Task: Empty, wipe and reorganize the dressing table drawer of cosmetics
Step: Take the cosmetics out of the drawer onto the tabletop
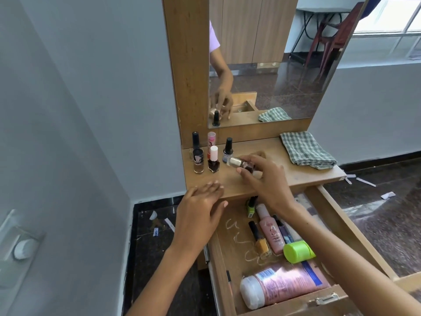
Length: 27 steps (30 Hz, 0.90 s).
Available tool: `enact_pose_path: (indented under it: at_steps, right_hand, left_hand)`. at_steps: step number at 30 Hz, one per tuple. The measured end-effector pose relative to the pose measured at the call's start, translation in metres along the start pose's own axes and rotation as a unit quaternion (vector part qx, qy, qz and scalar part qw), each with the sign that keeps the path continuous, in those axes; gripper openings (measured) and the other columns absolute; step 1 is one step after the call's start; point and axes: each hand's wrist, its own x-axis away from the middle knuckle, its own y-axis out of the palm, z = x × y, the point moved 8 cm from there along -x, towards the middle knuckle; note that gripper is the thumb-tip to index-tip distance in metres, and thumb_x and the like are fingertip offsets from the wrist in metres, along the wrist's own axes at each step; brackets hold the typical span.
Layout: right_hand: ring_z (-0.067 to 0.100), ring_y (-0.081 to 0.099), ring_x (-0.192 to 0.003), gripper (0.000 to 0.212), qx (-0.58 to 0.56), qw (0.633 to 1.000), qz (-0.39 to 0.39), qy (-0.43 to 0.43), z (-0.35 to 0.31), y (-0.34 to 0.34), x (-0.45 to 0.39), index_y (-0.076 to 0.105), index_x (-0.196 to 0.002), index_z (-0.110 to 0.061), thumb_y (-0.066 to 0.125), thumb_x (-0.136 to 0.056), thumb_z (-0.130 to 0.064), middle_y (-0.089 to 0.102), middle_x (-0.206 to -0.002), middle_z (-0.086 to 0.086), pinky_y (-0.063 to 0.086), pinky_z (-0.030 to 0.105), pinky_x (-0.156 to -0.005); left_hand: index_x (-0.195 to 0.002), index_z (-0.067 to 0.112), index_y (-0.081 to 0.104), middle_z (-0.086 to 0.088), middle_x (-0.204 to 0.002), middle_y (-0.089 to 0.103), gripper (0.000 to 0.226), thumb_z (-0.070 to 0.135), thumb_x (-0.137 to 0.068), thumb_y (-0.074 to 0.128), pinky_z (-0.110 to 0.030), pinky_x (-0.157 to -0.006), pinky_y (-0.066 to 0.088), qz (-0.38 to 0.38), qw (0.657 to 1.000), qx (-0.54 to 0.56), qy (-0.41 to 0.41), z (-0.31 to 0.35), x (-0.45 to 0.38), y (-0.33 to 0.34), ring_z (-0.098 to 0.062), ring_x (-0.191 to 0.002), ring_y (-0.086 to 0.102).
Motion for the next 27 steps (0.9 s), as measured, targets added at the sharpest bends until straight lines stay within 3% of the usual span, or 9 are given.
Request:
enact_pose_path:
  at_steps: [5,8,10,13,17,19,23,27]
  right_hand:
    - [-0.002,0.052,-0.066,0.027,0.046,0.999,-0.025,0.015,-0.004,-0.012,-0.019,0.07,-0.097,-0.017,0.079,-0.072,-0.023,0.061,-0.08,-0.009,0.04,0.009,-0.06]
    - [0.007,0.059,-0.067,0.025,0.042,0.999,-0.009,0.034,-0.006,-0.008,-0.031,0.066,-0.08,-0.014,0.082,-0.064,-0.022,0.065,-0.073,-0.008,0.048,0.023,-0.063]
    - [0.009,0.06,-0.07,0.021,0.04,0.999,0.004,0.035,-0.006,-0.002,-0.034,0.065,-0.074,-0.016,0.082,-0.065,-0.023,0.066,-0.073,-0.007,0.044,0.017,-0.062]
    - [0.004,0.058,-0.072,0.016,0.015,0.999,0.011,0.036,-0.004,0.009,-0.032,0.066,-0.078,-0.021,0.08,-0.07,-0.021,0.066,-0.077,-0.009,0.038,0.003,-0.062]
    - [-0.005,0.056,-0.068,0.018,0.007,0.999,0.01,0.038,-0.004,0.018,-0.031,0.072,-0.091,-0.018,0.078,-0.074,-0.02,0.066,-0.079,-0.011,0.039,0.003,-0.06]
    - [-0.002,0.059,-0.069,0.017,0.011,0.999,0.006,0.033,-0.005,0.02,-0.033,0.073,-0.091,-0.019,0.078,-0.075,-0.021,0.069,-0.08,-0.01,0.042,0.006,-0.062]
    - [0.004,0.063,-0.068,0.014,0.016,0.999,0.004,0.034,-0.001,0.019,-0.032,0.072,-0.082,-0.017,0.08,-0.072,-0.025,0.069,-0.073,-0.007,0.056,0.028,-0.068]
    - [0.006,0.063,-0.07,0.023,0.025,0.999,-0.008,0.044,0.002,0.019,-0.028,0.072,-0.085,-0.015,0.082,-0.071,-0.03,0.068,-0.075,-0.006,0.056,0.033,-0.071]
  left_hand:
    - [-0.121,0.018,0.06,0.001,-0.126,0.058,0.04,0.032,-0.084,0.066,-0.032,-0.102,0.027,-0.001,1.0,-0.019,0.001,0.0,0.002,0.004,-0.01,-0.119,0.05]
    - [-0.123,0.019,0.058,0.001,-0.127,0.056,0.043,0.034,-0.083,0.066,-0.034,-0.104,0.023,-0.003,1.0,-0.022,0.005,-0.001,0.002,0.004,-0.004,-0.12,0.04]
    - [-0.123,0.019,0.058,0.001,-0.129,0.055,0.044,0.035,-0.083,0.066,-0.035,-0.104,0.022,-0.009,1.0,-0.025,0.009,-0.001,0.002,0.004,-0.003,-0.12,0.037]
    - [-0.125,0.018,0.057,0.0,-0.13,0.054,0.044,0.035,-0.085,0.064,-0.034,-0.106,0.023,-0.017,1.0,-0.023,0.011,-0.001,0.004,0.006,-0.009,-0.124,0.044]
    - [-0.124,0.017,0.057,-0.001,-0.129,0.055,0.044,0.034,-0.084,0.064,-0.035,-0.106,0.025,-0.013,1.0,-0.024,0.01,-0.001,0.005,0.007,-0.012,-0.123,0.047]
    - [-0.124,0.016,0.058,-0.002,-0.129,0.056,0.043,0.033,-0.084,0.065,-0.036,-0.105,0.026,-0.01,1.0,-0.026,0.014,-0.001,0.006,0.007,-0.013,-0.122,0.048]
    - [-0.126,0.016,0.056,-0.001,-0.13,0.055,0.044,0.032,-0.086,0.063,-0.037,-0.106,0.026,-0.013,0.999,-0.031,0.019,-0.001,0.008,0.008,-0.012,-0.124,0.046]
    - [-0.127,0.015,0.055,-0.003,-0.131,0.054,0.045,0.032,-0.086,0.063,-0.038,-0.107,0.027,-0.017,0.999,-0.035,0.022,0.0,0.008,0.009,-0.013,-0.124,0.046]
